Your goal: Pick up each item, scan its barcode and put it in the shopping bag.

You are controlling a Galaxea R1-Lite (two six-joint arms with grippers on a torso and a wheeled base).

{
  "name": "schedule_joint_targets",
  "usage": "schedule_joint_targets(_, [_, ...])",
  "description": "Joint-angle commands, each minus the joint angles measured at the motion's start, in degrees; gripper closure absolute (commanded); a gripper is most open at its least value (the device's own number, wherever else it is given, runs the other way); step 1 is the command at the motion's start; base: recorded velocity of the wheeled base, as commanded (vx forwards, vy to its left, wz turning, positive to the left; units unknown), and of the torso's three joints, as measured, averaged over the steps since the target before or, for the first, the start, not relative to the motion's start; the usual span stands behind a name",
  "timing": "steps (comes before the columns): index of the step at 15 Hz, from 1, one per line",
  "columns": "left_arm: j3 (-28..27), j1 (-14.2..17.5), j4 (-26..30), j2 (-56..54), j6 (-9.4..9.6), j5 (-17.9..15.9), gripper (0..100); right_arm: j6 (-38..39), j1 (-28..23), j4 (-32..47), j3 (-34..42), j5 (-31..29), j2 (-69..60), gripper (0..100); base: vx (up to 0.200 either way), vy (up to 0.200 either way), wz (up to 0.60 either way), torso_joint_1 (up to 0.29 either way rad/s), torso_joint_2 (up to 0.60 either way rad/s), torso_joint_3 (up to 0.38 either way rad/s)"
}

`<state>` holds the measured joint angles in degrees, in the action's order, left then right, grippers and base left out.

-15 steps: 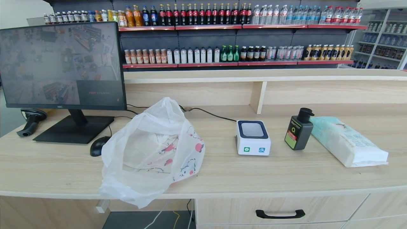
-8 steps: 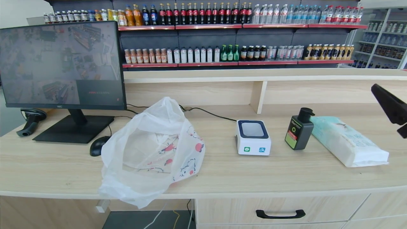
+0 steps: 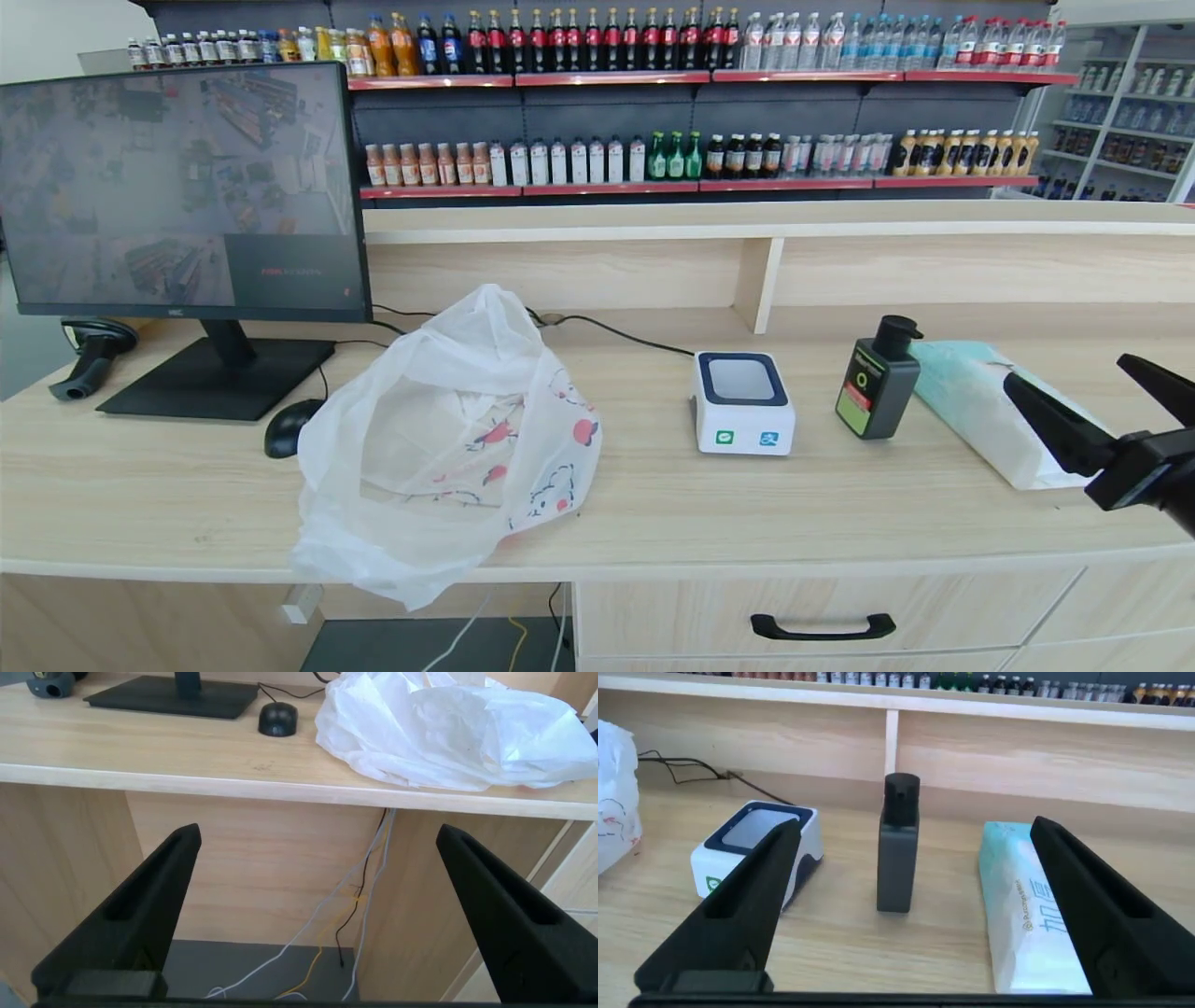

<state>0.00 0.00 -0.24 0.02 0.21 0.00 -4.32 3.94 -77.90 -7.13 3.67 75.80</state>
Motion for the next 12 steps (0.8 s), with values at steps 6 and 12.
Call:
schedule_joint_targets(6, [0.0, 0.0, 0.0, 0.0, 0.06, 0.0, 0, 0.0, -0.1, -1.2, -3.7, 2.5, 13.1, 0, 0.000, 0.000, 0.00, 0.000, 0.00, 0.000])
schedule_joint_targets(12, [0.0, 0.0, 0.0, 0.0, -0.03, 0.0, 0, 0.8, -0.7, -1.6, -10.0, 3.3, 20.9, 0, 0.000, 0.000, 0.00, 0.000, 0.00, 0.000])
